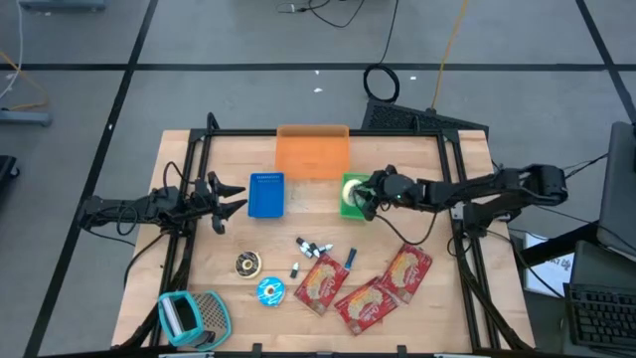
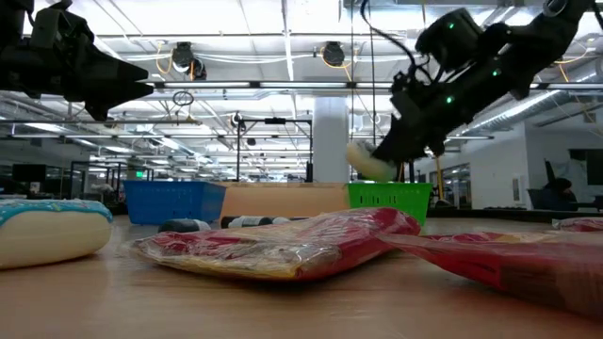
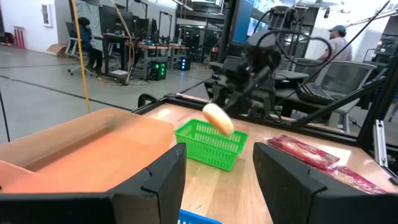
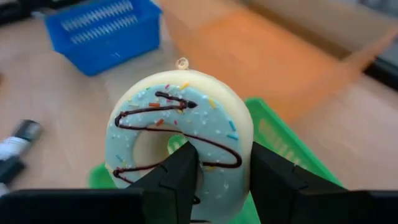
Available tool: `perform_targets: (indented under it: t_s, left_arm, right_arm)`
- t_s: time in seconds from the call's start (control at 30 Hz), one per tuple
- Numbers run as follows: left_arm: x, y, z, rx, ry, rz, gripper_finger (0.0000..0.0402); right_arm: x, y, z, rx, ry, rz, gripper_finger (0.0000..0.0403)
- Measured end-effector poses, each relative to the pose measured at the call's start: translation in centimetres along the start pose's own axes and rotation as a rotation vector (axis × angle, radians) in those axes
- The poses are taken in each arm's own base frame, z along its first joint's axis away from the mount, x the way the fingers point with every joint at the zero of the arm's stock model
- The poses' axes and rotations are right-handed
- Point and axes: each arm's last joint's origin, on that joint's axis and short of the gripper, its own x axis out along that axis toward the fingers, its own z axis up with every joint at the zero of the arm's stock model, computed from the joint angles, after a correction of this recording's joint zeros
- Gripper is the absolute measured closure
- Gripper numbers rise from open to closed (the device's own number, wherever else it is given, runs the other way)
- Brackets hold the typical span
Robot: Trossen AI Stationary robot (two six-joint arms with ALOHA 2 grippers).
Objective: Pick & Place Food Item
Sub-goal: Put the light blue doughnut into the green bin
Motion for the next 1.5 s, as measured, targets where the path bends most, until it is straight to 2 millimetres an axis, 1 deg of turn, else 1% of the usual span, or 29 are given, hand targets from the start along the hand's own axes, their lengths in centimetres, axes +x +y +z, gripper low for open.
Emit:
perform_targets:
  t_s: [0.13, 0.3, 0.47, 0.73, 1.33, 1.4, 1.5]
  left_arm:
    - [0.0, 0.0, 0.0, 0.0, 0.0, 0.0, 0.0215]
    - [0.0, 0.0, 0.0, 0.0, 0.0, 0.0, 0.0215]
    - [0.0, 0.0, 0.0, 0.0, 0.0, 0.0, 0.0215]
    - [0.0, 0.0, 0.0, 0.0, 0.0, 0.0, 0.0215]
    - [0.0, 0.0, 0.0, 0.0, 0.0, 0.0, 0.0215]
    - [0.0, 0.0, 0.0, 0.0, 0.0, 0.0, 0.0215]
    - [0.0, 0.0, 0.0, 0.0, 0.0, 0.0, 0.0215]
  right_arm:
    - [0.8, -0.8, -0.5, 0.01, 0.031, -0.041, 0.0282]
    - [1.0, -1.2, -0.5, 0.002, 0.039, -0.057, 0.0282]
    - [1.0, -1.2, -0.5, 0.0, 0.042, -0.058, 0.0282]
    - [1.0, -1.3, -1.0, -0.041, 0.094, -0.071, 0.0282]
    - [1.0, -1.3, -1.1, -0.047, 0.096, -0.067, 0.0281]
    - [1.0, -1.3, -1.1, -0.047, 0.096, -0.067, 0.0276]
    - [0.9, -1.3, -1.1, -0.048, 0.103, -0.068, 0.0257]
